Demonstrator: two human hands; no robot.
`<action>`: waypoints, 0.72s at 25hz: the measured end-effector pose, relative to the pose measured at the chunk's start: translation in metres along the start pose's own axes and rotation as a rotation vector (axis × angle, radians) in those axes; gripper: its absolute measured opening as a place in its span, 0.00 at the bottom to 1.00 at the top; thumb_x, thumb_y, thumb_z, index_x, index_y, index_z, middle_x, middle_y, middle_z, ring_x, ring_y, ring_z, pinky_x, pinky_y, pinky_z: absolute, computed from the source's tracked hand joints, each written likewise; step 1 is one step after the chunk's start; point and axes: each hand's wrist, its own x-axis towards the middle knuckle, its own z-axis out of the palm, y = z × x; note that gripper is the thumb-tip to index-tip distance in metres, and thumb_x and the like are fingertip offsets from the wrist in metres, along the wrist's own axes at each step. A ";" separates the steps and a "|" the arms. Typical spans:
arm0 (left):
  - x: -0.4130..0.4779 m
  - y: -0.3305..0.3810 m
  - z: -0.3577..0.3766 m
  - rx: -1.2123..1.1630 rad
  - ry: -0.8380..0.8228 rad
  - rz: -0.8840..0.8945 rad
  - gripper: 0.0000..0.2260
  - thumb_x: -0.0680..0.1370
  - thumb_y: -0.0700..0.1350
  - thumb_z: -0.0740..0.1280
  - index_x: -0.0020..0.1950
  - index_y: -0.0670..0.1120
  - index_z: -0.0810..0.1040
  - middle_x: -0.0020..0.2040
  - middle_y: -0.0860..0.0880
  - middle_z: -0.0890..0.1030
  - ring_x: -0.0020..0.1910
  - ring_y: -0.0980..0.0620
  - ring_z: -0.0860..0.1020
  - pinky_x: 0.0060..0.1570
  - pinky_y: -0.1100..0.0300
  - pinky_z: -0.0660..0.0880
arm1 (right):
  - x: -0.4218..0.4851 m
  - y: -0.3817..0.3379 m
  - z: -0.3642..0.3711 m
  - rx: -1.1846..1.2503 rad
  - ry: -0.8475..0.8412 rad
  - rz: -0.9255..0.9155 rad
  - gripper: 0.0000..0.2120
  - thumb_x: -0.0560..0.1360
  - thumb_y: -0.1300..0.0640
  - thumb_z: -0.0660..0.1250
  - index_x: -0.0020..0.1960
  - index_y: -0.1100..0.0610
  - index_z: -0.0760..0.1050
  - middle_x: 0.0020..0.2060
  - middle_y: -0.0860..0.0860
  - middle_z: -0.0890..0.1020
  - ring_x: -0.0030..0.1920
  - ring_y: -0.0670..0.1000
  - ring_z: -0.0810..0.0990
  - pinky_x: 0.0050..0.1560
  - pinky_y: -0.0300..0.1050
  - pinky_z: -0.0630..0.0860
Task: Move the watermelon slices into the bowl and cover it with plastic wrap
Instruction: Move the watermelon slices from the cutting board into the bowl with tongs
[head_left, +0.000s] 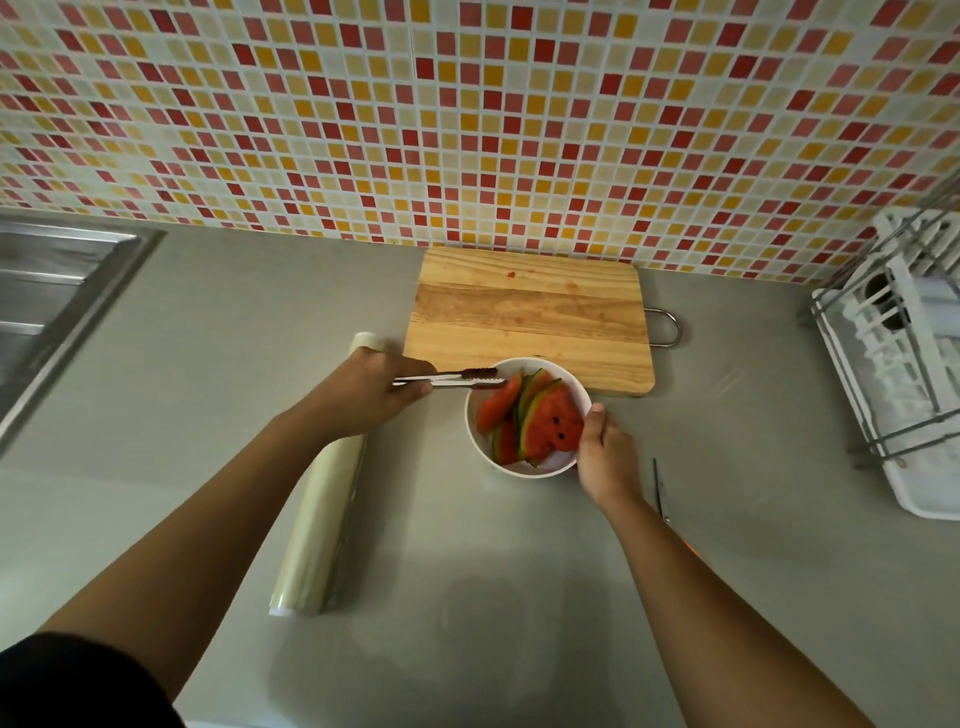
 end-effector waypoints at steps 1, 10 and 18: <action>-0.003 -0.002 -0.002 -0.010 0.038 0.001 0.11 0.78 0.44 0.65 0.58 0.49 0.81 0.44 0.47 0.83 0.32 0.59 0.71 0.36 0.75 0.65 | 0.000 0.000 0.000 0.001 0.000 0.004 0.24 0.80 0.48 0.45 0.46 0.60 0.75 0.44 0.63 0.81 0.40 0.56 0.74 0.42 0.43 0.64; -0.022 0.013 0.007 -0.003 0.043 0.002 0.07 0.76 0.45 0.68 0.51 0.47 0.83 0.38 0.49 0.81 0.32 0.57 0.73 0.36 0.63 0.68 | 0.000 -0.002 0.000 0.015 0.007 0.011 0.24 0.80 0.48 0.45 0.48 0.60 0.75 0.46 0.63 0.81 0.47 0.62 0.78 0.43 0.44 0.65; -0.011 0.023 -0.009 0.046 0.131 -0.035 0.08 0.75 0.44 0.68 0.50 0.43 0.82 0.40 0.45 0.82 0.34 0.51 0.75 0.34 0.65 0.68 | 0.000 -0.001 0.000 0.017 0.003 0.003 0.23 0.80 0.48 0.46 0.47 0.60 0.75 0.44 0.62 0.80 0.46 0.61 0.78 0.42 0.43 0.65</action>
